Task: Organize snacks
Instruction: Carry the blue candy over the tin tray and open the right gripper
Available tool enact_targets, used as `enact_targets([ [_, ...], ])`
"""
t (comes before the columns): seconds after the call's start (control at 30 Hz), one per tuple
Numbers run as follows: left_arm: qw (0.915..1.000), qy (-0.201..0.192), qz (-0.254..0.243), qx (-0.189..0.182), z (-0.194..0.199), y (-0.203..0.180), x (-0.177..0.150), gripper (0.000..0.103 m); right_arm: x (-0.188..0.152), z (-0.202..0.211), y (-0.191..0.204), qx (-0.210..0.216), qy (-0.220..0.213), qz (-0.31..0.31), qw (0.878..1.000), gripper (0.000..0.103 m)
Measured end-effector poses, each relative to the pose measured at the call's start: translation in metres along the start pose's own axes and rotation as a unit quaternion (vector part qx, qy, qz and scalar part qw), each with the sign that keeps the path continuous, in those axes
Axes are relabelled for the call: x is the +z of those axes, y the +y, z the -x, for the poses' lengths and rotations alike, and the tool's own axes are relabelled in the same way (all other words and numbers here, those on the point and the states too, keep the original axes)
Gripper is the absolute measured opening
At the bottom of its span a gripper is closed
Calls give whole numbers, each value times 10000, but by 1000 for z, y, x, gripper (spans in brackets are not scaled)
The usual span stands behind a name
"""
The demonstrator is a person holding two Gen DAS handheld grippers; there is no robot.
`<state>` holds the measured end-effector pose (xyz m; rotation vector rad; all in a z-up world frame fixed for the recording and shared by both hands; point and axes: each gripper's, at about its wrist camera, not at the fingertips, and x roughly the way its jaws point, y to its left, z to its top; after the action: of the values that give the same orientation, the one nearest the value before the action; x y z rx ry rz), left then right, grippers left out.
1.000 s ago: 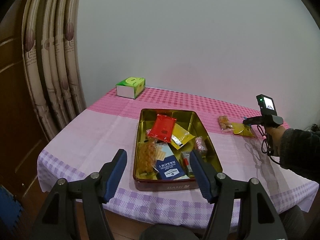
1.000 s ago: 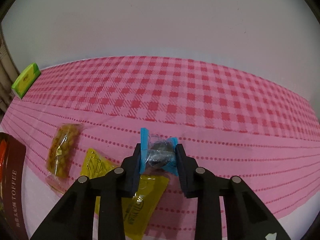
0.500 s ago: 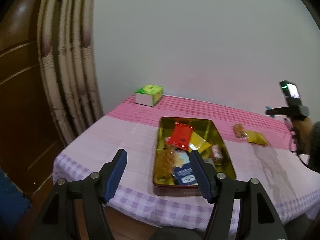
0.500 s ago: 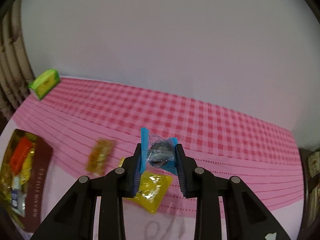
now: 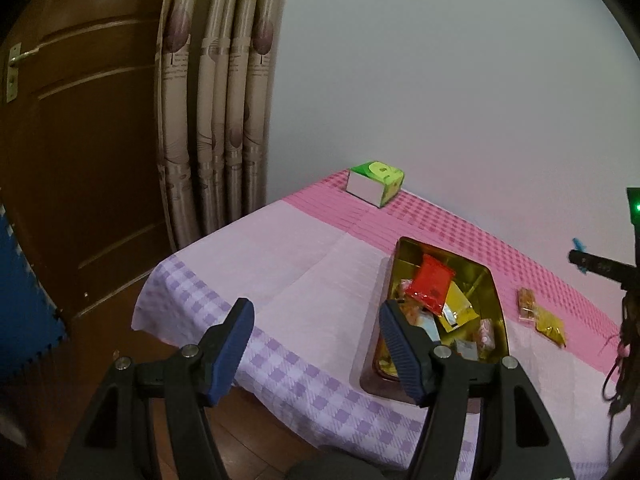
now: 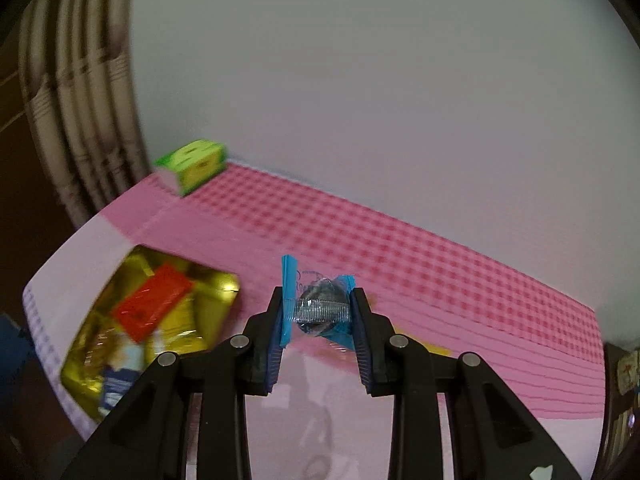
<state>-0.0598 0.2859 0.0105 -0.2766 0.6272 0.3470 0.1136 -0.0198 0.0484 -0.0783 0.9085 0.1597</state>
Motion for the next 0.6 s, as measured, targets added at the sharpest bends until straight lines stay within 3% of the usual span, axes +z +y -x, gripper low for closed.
enact_targets([
  [0.3, 9999, -36, 138, 28, 0, 5, 4, 66, 5, -6, 90, 283, 46, 478, 9984, 28],
  [0.6, 9999, 14, 146, 72, -5, 7, 5, 66, 5, -23, 129, 393, 153, 665, 9969, 28],
])
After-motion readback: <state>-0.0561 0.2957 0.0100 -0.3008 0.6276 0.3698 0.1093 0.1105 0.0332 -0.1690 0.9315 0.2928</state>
